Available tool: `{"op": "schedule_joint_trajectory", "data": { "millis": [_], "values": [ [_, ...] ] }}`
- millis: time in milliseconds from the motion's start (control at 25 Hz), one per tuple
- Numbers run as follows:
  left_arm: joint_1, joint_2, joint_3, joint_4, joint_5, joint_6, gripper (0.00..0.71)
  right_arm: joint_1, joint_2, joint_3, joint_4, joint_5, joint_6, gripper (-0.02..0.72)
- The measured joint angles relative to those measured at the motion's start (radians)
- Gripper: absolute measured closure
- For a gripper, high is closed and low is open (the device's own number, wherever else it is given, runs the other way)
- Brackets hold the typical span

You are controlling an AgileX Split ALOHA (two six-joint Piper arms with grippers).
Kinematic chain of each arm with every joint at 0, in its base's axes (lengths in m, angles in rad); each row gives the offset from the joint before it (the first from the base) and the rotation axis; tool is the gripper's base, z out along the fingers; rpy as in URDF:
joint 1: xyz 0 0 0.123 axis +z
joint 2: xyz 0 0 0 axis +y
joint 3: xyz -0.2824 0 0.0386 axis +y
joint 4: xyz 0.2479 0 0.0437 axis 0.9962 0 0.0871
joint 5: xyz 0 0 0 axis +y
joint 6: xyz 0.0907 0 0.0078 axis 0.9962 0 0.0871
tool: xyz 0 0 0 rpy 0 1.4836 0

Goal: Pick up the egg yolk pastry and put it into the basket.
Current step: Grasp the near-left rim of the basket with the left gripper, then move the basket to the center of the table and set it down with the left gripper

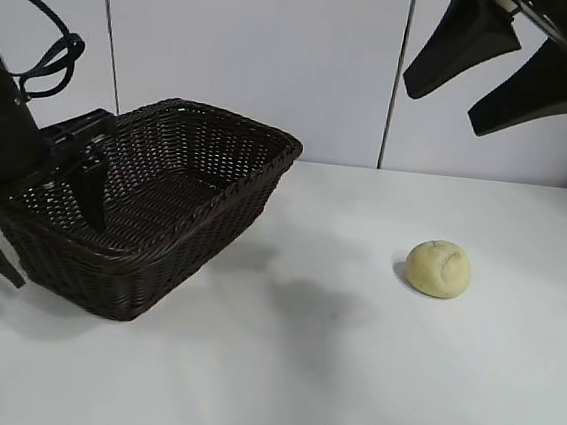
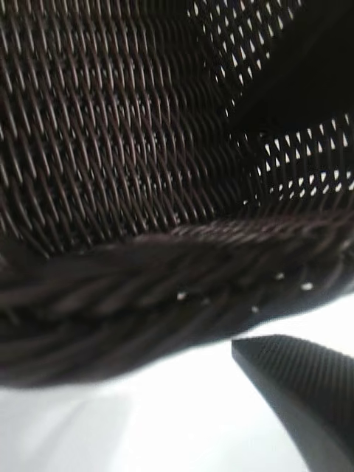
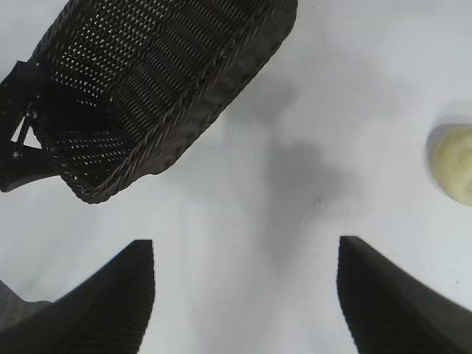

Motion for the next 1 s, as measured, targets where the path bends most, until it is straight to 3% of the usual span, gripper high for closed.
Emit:
{"op": "schedule_joint_trajectory", "data": {
  "millis": [200,400,800,1000],
  "values": [
    [0.0,0.0,0.0,-0.001,0.002,-0.054,0.51,0.0,0.0,0.0,0.0,0.0,0.0,0.197],
    [0.0,0.0,0.0,-0.003,-0.017,-0.089,0.613,0.0,0.0,0.0,0.0,0.0,0.0,0.197],
    [0.006,-0.032,-0.001,-0.02,-0.008,-0.084,0.613,0.0,0.0,0.0,0.0,0.003,0.001,0.197],
    [0.054,-0.084,-0.001,-0.081,0.033,0.028,0.613,0.0,0.0,0.0,0.0,0.009,0.001,0.197]
  ]
}}
